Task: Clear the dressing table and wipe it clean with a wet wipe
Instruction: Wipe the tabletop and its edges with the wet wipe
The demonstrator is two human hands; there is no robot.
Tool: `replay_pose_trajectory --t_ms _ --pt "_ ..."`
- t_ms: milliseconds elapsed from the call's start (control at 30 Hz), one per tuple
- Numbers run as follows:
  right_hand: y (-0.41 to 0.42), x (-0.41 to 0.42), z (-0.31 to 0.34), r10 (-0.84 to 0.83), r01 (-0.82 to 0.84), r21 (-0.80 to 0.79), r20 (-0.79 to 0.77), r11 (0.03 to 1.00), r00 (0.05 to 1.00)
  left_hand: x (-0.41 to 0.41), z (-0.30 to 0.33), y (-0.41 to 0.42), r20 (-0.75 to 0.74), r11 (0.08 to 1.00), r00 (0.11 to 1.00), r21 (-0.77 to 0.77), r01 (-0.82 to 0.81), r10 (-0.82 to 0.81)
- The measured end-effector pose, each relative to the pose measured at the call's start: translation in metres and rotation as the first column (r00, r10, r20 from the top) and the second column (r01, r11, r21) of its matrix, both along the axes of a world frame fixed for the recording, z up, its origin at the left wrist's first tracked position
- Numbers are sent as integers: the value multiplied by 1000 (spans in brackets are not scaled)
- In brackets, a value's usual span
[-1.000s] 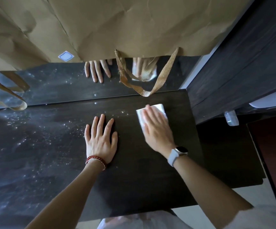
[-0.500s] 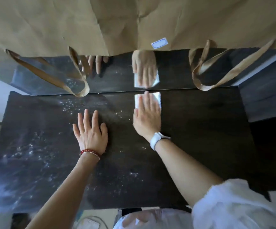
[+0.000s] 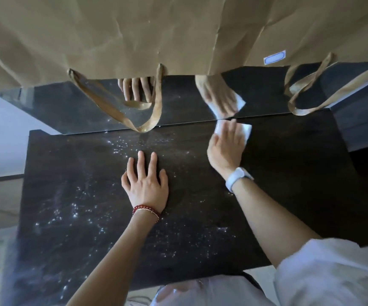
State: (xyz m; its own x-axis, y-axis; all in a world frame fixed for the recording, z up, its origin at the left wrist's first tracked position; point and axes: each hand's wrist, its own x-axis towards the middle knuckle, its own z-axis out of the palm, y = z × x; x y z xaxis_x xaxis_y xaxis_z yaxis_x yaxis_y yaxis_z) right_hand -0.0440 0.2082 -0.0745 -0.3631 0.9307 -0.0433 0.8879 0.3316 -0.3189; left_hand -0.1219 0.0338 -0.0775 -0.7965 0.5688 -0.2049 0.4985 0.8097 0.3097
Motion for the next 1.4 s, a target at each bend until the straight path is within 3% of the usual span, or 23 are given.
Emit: replay_pose_trajectory --t_ms 67,133,233,300,367,433,500,533,600,667,700,767,833,900,933,967,1033,1100,1167,1200,1233,1300,1400 --pt "-42 -32 -2 307 -308 -33 -32 951 951 -4 0 -5 2 999 1000 11 30 -30" --pt "-68 -36 -2 541 -542 -81 -37 836 840 -5 0 -7 6 999 999 18 46 -46" --pt "-46 1 -3 672 -671 -37 9 740 740 -3 -1 -7 5 999 999 16 38 -38" --pt "-11 44 -9 546 -549 18 82 835 833 -3 -3 -6 -21 999 999 12 37 -36" --pt "25 88 -11 287 -296 47 141 954 948 -1 -4 -5 -49 999 998 8 42 -42" --pt "33 104 -9 87 -101 71 175 992 981 -1 -5 -5 -60 999 997 4 39 -39" --pt "5 95 -14 146 -169 120 179 978 973 0 -4 -3 -50 999 998 -10 42 -43" --pt "-20 90 -16 297 -321 136 171 937 939 0 -4 -3 -49 999 998 -16 41 -41" --pt "-76 90 -16 637 -653 86 158 752 754 0 -3 -3 -52 999 998 -22 29 -30" --pt "-95 110 -9 821 -830 38 130 556 556 3 -3 -1 -56 1000 998 -17 16 -17" --pt "-84 122 -8 855 -865 41 131 501 502 4 -3 -1 -56 1000 998 -15 9 -10" --pt "-46 144 -14 812 -828 124 163 546 560 6 -3 1 -51 1000 999 -24 -1 0" --pt "0 155 -20 593 -619 151 186 771 784 7 -4 2 -39 999 999 -43 -12 10" --pt "22 136 -17 250 -264 101 137 959 959 8 -4 2 -40 998 999 -61 -21 18" --pt "17 117 -16 146 -154 67 107 986 984 8 -3 2 -39 997 999 -67 -22 20" --pt "4 96 -16 157 -162 61 80 985 984 8 -3 2 -38 997 999 -72 -22 19" --pt "-34 67 -15 423 -423 125 33 897 906 8 -3 3 -32 997 999 -73 -22 20" --pt "-85 67 -15 720 -721 81 52 688 692 9 -1 3 -27 997 999 -74 -19 17" --pt "-113 97 -10 863 -865 31 59 501 502 9 0 2 -24 997 1000 -75 -18 16" --pt "-109 116 -9 884 -886 31 55 463 465 8 1 2 -20 997 1000 -79 -16 15" --pt "-97 134 -8 874 -876 59 55 479 482 8 2 1 -17 997 1000 -83 -8 7" --pt "-56 164 -17 764 -771 129 111 623 636 11 7 1 -5 998 1000 -68 -3 2" --pt "3 192 -20 289 -308 131 143 942 947 34 18 -8 29 997 997 20 -77 76"
